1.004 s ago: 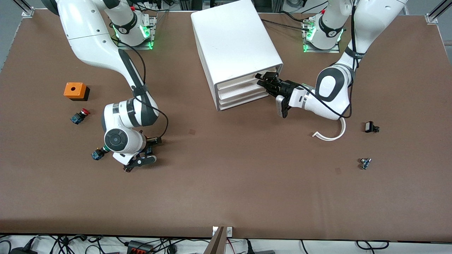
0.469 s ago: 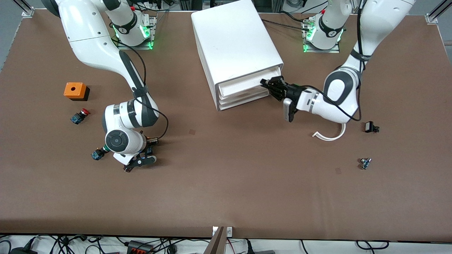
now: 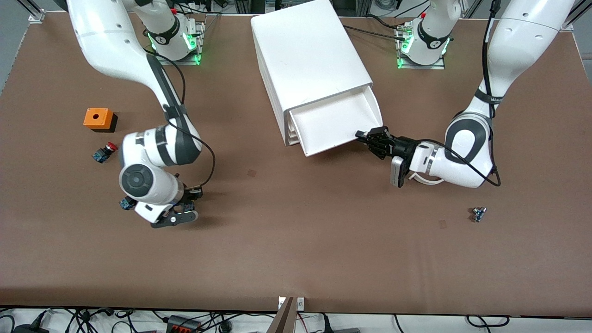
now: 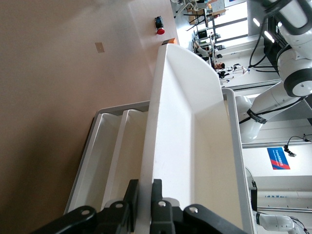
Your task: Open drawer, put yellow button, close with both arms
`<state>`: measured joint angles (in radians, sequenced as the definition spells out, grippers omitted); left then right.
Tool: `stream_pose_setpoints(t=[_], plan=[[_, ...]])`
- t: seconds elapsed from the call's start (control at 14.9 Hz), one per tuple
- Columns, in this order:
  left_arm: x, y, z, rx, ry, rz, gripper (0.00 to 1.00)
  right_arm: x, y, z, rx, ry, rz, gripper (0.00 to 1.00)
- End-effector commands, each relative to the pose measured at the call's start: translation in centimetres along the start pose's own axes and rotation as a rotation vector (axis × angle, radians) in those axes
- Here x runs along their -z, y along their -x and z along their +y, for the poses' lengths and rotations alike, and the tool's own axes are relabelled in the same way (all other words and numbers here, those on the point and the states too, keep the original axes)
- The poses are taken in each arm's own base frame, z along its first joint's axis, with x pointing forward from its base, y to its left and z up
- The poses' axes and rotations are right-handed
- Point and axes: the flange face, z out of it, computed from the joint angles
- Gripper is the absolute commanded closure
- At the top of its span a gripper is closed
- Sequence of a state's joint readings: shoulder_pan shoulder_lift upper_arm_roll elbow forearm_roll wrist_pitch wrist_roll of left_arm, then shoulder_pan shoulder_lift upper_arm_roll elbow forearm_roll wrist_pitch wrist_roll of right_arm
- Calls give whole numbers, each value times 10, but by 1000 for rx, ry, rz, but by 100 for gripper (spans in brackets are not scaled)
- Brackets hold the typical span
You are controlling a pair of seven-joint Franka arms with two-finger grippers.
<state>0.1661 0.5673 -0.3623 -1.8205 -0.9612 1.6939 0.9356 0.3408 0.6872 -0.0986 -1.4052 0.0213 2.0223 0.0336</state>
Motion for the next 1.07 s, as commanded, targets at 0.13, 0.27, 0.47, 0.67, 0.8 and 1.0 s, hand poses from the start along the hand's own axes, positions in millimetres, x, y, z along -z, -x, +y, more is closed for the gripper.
stream_pose_setpoints(t=[0.13, 0.27, 0.47, 0.67, 0.8, 1.0], plan=[[28, -11, 24, -4, -24, -27, 0, 137, -9, -16, 29, -30, 95, 100], [54, -19, 49, 78, -82, -85, 0, 158, -6, -54, 73, -41, 115, 100], [91, -32, 80, 279, -238, -163, 0, 190, 11, -110, 116, -45, 161, 100], [107, -27, 81, 445, -412, -208, 0, 219, 28, -180, 102, -64, 213, 100], [121, -24, 83, 528, -579, -229, 0, 229, 40, -216, 117, -77, 231, 100], [151, -20, 83, 684, -798, -201, 0, 231, 74, -291, 131, -85, 217, 100]])
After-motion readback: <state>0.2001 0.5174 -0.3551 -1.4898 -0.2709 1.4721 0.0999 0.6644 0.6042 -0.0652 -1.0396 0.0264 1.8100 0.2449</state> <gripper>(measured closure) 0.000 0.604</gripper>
